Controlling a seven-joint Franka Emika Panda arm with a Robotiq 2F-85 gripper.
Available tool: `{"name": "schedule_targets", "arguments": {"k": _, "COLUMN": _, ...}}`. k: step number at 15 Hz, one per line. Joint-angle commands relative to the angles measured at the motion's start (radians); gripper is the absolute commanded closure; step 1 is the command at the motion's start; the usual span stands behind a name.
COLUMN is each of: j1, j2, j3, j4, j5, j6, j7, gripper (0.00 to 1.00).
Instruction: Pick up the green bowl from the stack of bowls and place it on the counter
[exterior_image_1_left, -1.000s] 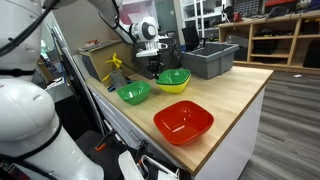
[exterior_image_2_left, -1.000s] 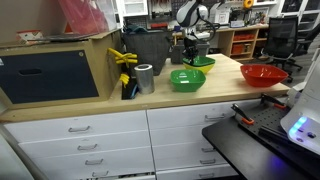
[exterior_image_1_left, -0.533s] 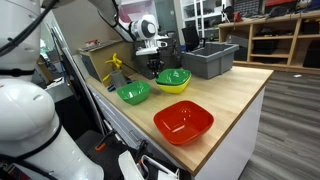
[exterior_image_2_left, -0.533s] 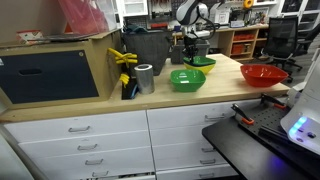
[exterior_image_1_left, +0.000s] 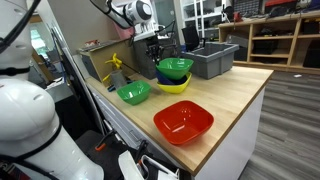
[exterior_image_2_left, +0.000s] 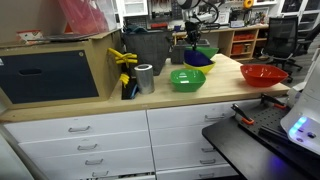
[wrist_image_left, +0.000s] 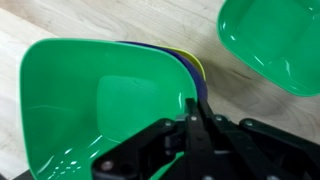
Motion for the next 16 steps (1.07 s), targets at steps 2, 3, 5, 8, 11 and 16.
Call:
{"name": "schedule_targets", "arguments": {"k": 2, "j1": 0.020, "j2": -0.057, "j3": -0.022, "j4": 0.019, "j5": -0.081, "j6": -0.069, "j7": 0.023, "gripper": 0.99}}
{"name": "schedule_targets", "arguments": {"k": 3, "j1": 0.018, "j2": -0.064, "j3": -0.022, "j4": 0.016, "j5": -0.094, "j6": -0.071, "j7": 0.023, "gripper": 0.99}}
{"name": "schedule_targets", "arguments": {"k": 5, "j1": 0.018, "j2": -0.077, "j3": -0.024, "j4": 0.008, "j5": -0.116, "j6": -0.072, "j7": 0.026, "gripper": 0.99}}
{"name": "schedule_targets", "arguments": {"k": 8, "j1": 0.016, "j2": -0.090, "j3": -0.023, "j4": -0.002, "j5": -0.130, "j6": -0.073, "j7": 0.023, "gripper": 0.99}}
{"name": "schedule_targets", "arguments": {"k": 11, "j1": 0.007, "j2": -0.103, "j3": -0.033, "j4": -0.015, "j5": -0.132, "j6": -0.059, "j7": 0.040, "gripper": 0.61}}
{"name": "schedule_targets", "arguments": {"k": 16, "j1": -0.023, "j2": -0.125, "j3": -0.087, "j4": -0.049, "j5": -0.139, "j6": -0.006, "j7": 0.144, "gripper": 0.24}}
